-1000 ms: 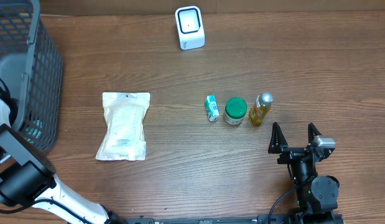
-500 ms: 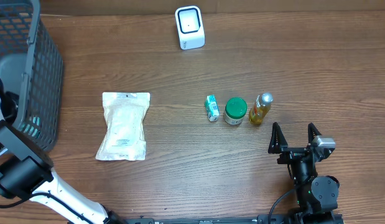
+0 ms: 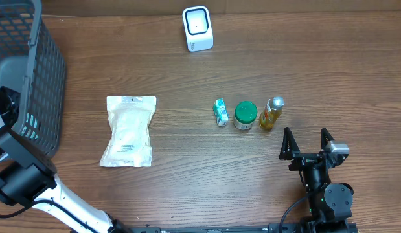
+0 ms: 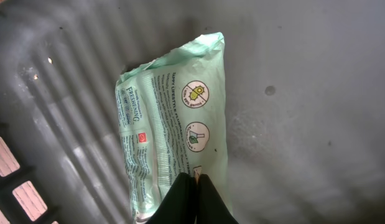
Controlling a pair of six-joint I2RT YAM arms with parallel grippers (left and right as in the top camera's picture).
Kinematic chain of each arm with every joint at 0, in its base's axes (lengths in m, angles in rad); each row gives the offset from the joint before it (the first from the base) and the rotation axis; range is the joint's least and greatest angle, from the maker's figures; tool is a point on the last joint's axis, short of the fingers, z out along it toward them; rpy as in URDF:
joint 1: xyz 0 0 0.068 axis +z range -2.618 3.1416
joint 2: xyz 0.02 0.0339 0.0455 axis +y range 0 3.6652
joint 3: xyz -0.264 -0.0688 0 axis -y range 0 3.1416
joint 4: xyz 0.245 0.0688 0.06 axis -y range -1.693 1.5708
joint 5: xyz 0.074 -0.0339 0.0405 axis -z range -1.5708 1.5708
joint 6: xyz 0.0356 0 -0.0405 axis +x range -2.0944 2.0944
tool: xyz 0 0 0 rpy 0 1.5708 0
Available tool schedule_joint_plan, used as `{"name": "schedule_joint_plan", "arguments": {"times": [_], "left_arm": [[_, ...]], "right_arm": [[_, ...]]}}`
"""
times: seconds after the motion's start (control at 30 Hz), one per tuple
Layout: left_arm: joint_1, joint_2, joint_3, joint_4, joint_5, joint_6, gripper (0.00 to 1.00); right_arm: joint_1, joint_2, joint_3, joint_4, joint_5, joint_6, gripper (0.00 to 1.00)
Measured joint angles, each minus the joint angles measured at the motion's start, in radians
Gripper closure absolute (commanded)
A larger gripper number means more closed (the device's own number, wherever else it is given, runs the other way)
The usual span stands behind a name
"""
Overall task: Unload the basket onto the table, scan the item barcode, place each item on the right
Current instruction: 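Close the left gripper on the green tissue pack and lift it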
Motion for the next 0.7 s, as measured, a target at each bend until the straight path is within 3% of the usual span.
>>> {"name": "schedule_joint_plan", "arguments": {"times": [0.1, 0.17, 0.47, 0.57, 0.7], "left_arm": [[0.0, 0.0, -0.002, 0.014, 0.003, -0.001, 0.44], [0.0, 0.0, -0.011, 0.032, 0.003, 0.001, 0.34], [0.0, 0.0, -0.102, 0.115, 0.004, -0.006, 0.2], [0.0, 0.0, -0.145, 0.155, 0.003, -0.008, 0.09], [0.0, 0.0, -0.175, 0.194, 0.003, -0.008, 0.06]], "right_arm": [[0.0, 0.0, 0.0, 0.0, 0.0, -0.001, 0.0], [0.0, 0.0, 0.0, 0.0, 0.0, -0.001, 0.0], [0.0, 0.0, 0.0, 0.0, 0.0, 0.0, 0.0], [0.0, 0.0, 0.0, 0.0, 0.0, 0.0, 0.0], [0.0, 0.0, 0.0, 0.0, 0.0, 0.0, 0.0]]}}
